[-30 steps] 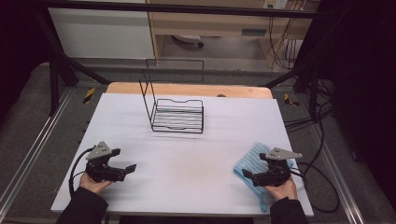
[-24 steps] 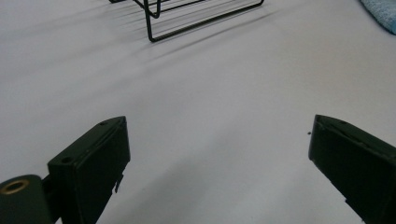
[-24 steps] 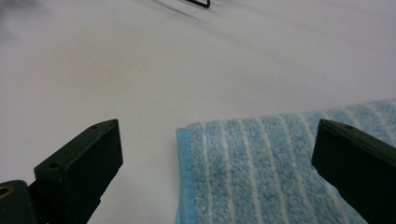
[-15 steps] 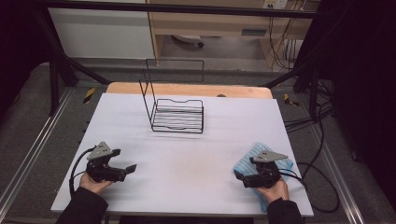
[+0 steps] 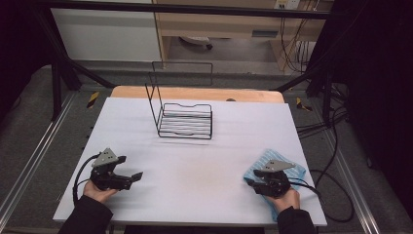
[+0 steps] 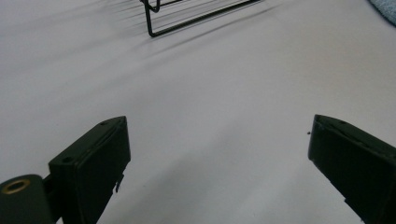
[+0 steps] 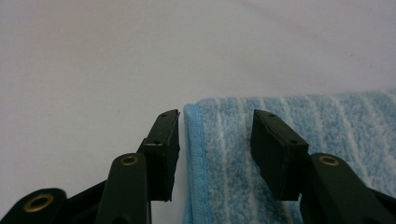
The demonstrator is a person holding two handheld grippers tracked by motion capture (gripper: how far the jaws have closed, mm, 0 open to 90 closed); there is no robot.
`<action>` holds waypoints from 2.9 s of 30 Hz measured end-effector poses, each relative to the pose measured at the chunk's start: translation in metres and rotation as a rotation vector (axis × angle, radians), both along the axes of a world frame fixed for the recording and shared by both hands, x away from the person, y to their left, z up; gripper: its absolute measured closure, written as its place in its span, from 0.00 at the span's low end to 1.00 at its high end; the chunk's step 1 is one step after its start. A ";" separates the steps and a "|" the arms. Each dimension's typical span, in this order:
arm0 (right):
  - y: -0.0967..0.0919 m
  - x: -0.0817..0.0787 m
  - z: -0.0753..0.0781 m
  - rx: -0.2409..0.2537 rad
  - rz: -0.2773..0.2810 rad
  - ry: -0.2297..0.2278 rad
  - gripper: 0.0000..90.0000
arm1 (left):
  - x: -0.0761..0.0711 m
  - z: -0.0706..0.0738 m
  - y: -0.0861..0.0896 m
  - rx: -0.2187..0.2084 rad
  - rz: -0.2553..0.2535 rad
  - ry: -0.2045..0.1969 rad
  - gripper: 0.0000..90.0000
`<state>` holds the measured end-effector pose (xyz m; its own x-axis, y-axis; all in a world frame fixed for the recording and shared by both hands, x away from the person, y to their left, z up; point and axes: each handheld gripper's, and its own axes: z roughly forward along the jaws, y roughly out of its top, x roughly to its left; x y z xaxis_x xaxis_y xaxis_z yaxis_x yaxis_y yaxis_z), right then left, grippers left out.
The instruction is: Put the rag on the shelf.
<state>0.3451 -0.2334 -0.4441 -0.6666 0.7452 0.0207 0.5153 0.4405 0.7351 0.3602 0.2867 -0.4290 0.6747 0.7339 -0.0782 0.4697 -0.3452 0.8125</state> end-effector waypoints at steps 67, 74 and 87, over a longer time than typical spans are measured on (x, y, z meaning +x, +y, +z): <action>0.049 0.010 0.017 0.074 0.104 -0.028 0.89 | 0.002 -0.002 -0.001 0.005 0.006 0.017 0.07; 0.070 0.009 0.020 0.092 0.146 -0.027 0.88 | 0.002 -0.002 -0.001 0.006 0.007 0.018 0.07; 0.113 0.012 0.017 0.099 0.221 -0.018 0.88 | 0.003 -0.002 -0.001 0.006 0.010 0.020 0.07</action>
